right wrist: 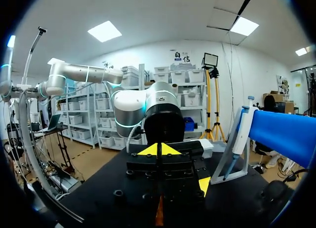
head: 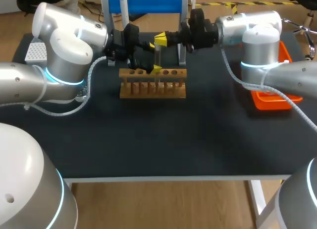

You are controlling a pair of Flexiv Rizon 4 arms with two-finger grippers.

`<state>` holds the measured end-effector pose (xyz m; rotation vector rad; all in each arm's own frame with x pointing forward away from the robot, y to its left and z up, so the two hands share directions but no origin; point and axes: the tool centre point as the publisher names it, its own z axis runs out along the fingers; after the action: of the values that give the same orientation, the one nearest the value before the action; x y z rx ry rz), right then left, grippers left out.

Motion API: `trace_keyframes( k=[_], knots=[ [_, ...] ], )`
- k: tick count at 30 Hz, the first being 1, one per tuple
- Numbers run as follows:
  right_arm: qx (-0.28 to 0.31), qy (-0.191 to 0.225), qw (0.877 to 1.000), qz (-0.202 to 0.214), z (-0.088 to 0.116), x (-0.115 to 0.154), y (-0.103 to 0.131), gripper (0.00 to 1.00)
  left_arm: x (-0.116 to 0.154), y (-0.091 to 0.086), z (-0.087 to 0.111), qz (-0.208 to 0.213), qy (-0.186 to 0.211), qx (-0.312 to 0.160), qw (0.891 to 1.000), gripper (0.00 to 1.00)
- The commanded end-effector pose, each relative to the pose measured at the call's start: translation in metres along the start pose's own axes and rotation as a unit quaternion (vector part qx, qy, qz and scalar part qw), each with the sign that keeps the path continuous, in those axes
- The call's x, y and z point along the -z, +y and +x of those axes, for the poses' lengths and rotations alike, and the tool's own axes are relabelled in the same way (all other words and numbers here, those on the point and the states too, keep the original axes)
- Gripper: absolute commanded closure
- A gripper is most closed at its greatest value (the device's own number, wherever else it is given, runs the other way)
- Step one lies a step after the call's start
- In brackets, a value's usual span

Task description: Invert the test tube, pick up the pipette, mount the tip to pipette, aspirate from beaker and dispense into the tube, eject the tip, return the pipette, and cap with the stopper.

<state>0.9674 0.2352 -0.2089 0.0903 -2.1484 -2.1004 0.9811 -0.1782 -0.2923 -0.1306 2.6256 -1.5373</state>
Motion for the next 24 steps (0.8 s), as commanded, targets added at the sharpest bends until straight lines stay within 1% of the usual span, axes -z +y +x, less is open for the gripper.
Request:
trace_keyframes(
  k=[1, 13, 24],
  knots=[
    [-0.001, 0.003, 1.0, -0.001, -0.006, -0.001, -0.003, 1.0, 0.001, 0.0, 0.0, -0.001, 0.0, 0.0, 1.0, 0.0],
    [-0.012, -0.002, 1.0, 0.005, -0.016, 0.0, -0.009, 1.0, 0.001, 0.0, 0.0, -0.001, 0.0, 0.0, 1.0, 0.0],
    [-0.02, -0.003, 1.0, 0.012, -0.017, -0.001, -0.019, 1.0, 0.001, 0.0, 0.0, -0.001, 0.0, 0.0, 1.0, 0.0]
  ],
)
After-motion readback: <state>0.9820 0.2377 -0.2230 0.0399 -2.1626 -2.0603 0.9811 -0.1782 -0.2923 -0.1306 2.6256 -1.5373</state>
